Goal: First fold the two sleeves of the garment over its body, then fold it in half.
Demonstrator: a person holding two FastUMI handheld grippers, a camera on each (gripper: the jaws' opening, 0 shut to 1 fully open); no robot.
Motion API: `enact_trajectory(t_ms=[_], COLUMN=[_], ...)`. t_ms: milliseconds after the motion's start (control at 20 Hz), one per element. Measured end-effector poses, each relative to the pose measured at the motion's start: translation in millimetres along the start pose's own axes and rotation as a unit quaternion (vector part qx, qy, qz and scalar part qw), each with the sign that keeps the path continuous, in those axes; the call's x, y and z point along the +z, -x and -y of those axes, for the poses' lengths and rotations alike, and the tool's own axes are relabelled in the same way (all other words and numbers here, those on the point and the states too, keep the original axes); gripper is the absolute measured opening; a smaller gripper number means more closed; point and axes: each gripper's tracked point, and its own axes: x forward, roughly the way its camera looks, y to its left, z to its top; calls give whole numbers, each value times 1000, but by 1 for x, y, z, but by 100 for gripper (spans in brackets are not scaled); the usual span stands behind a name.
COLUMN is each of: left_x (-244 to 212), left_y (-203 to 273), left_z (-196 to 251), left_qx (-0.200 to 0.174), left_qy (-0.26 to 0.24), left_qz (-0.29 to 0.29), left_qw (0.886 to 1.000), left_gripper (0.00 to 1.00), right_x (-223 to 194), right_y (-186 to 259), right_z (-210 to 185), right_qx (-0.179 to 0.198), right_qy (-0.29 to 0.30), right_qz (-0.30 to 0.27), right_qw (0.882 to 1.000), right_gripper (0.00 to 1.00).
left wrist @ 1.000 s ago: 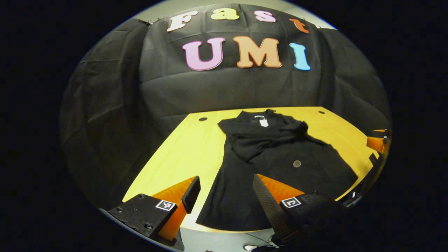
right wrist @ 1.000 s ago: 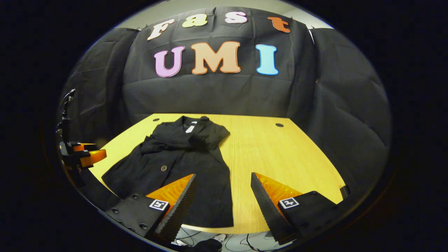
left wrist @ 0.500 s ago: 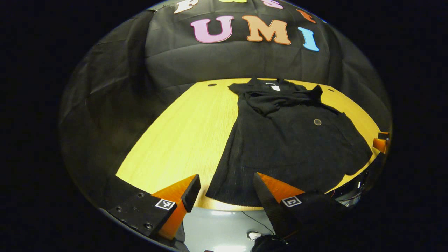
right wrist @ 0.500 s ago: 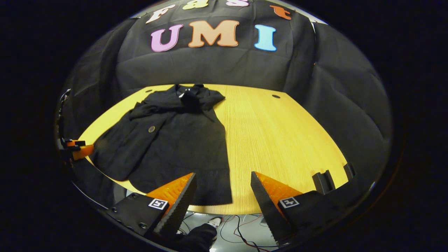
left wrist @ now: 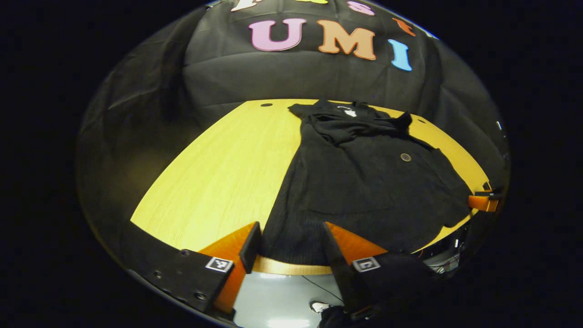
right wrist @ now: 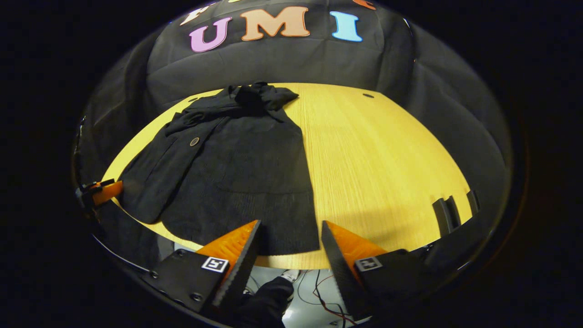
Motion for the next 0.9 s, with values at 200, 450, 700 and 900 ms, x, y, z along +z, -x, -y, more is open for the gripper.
enact_trajectory(t_ms=[200, 450, 700, 900], left_x=[4, -4, 7, 76], left_y=[-4, 7, 21, 36], left_z=[17, 18, 15, 14], left_qx=[-23, -62, -64, -74], left_qy=[11, 24, 33, 41], left_qz=[12, -24, -6, 60], left_qw=[1000, 998, 997, 995], left_gripper=[9, 0, 0, 0], right_x=[0, -7, 5, 65], right_y=[-2, 9, 31, 58], right_z=[-15, -21, -34, -46], right_qx=[10, 22, 25, 41], right_qy=[39, 28, 13, -9], right_qz=[3, -3, 34, 107], right_qw=[999, 999, 999, 993], right_gripper=[9, 3, 3, 3])
